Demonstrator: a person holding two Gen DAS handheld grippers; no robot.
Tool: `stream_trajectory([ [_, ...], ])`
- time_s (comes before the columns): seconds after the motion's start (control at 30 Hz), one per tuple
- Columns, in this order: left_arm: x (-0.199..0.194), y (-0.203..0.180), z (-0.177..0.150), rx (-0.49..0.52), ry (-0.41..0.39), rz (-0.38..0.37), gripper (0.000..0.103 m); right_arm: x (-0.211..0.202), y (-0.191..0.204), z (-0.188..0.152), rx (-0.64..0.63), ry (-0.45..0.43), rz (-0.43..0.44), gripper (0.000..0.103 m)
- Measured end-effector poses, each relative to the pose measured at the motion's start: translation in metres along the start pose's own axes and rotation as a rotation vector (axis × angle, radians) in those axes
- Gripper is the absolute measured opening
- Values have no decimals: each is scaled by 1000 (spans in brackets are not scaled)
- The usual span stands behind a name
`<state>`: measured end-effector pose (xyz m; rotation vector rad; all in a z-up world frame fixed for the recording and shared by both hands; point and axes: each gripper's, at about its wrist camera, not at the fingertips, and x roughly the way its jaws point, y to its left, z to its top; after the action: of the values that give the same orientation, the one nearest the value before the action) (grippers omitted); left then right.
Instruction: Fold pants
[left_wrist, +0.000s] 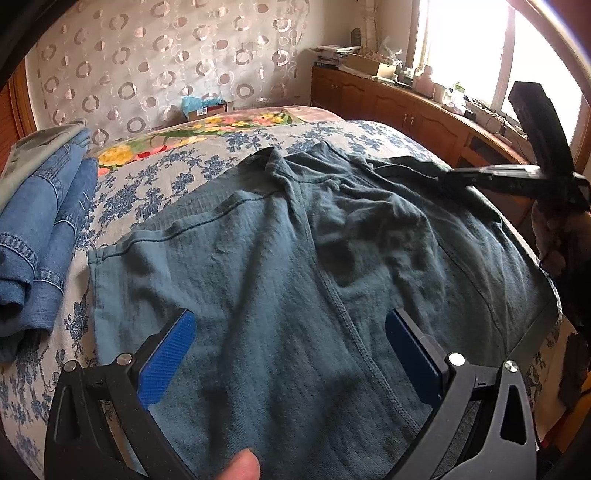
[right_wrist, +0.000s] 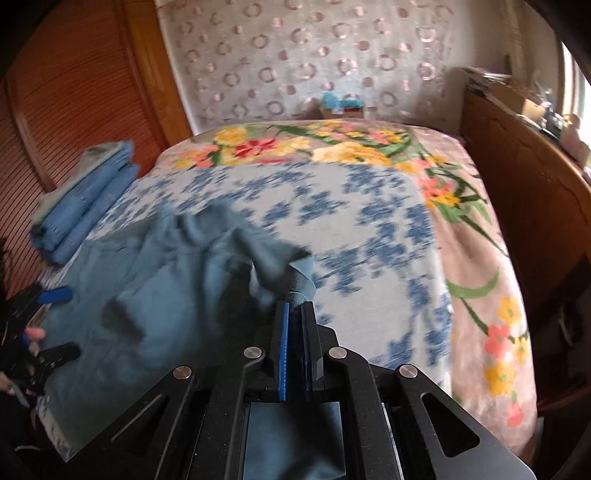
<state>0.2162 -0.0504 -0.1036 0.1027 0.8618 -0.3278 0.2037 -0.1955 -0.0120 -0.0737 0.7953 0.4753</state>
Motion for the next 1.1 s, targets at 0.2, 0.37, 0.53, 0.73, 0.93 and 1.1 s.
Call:
stream_trajectory([
  [0.2,0,1,0,-5,-1,-3,103,-17,10,-11,-46,10,11,18],
  [0.37,-1,2,0,-7,-1,-5,103,-38,-3,-4,-40,-67,-15,31],
  [0.53,0,2,0,-10,-1,-7,103,-35,-39,-3,54,-91,-100,34],
  [0.73,1,3,1,-11,0,-8,103,-17,-62,-8,133,-30,-144,34],
  [0.93,1,4,0,-17,0,-8,103,0,-60,-6,118,44,-93,34],
  [1.1,2,6,0,-24,-1,-5,103,2,-67,13,95,5,-243,3],
])
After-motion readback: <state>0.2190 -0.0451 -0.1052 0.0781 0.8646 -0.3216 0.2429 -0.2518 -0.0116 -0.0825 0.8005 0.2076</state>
